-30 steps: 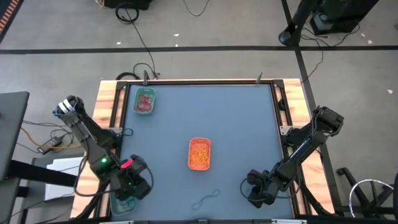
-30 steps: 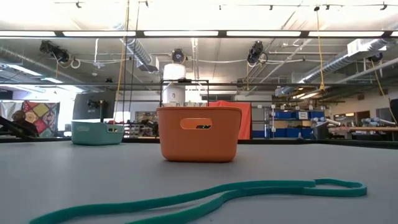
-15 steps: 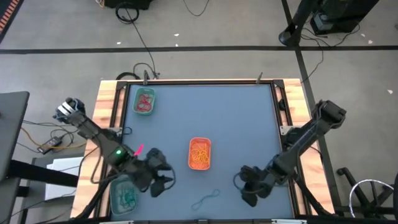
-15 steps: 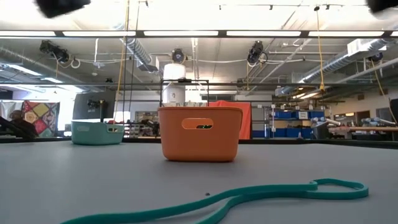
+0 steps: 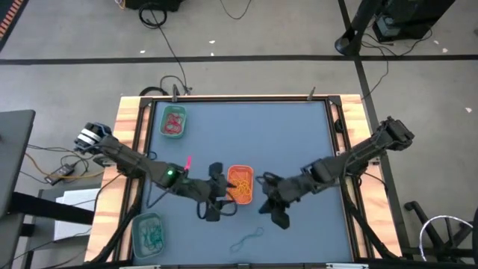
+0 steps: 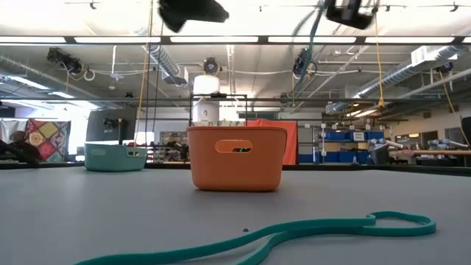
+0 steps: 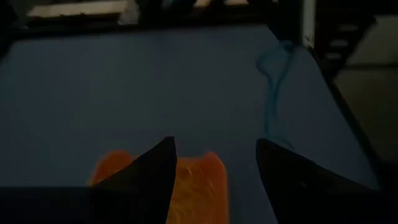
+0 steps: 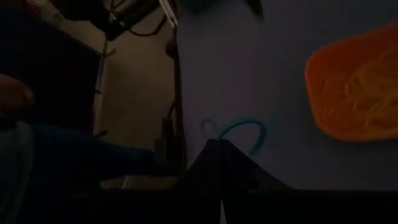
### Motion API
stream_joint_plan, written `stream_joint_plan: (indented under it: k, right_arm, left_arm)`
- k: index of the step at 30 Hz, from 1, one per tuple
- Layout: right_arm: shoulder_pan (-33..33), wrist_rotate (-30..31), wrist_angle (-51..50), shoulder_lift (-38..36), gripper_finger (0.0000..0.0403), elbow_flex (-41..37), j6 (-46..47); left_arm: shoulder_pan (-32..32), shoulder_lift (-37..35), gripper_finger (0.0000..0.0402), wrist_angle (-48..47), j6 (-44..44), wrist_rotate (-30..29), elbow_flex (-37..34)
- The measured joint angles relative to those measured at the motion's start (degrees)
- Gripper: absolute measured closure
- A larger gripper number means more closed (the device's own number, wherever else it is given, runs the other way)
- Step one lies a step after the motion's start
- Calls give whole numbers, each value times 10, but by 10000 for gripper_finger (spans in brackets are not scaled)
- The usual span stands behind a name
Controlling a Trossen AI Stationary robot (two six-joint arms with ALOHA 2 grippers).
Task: Sort rubber bands into baskets
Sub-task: Put the blue rubber band into the blue bin
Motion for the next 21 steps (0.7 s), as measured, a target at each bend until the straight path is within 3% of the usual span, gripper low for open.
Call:
stream_joint_plan:
  k: [2,7,11,17,21]
  right_arm:
    - [-19,-14,0,0,401,9,-22]
    - [-58,-47,0,0,401,27,-60]
    - [-83,-74,-1,-1,401,28,-74]
    - [-100,-85,-1,-1,401,28,-86]
    - [-102,-82,0,-1,401,28,-85]
  left_arm:
    - [17,12,179,33,7,5,0]
    - [56,43,179,116,26,98,0]
    - [70,69,179,155,79,139,0]
    - [81,88,182,205,90,169,0]
    - [85,87,221,215,88,169,0]
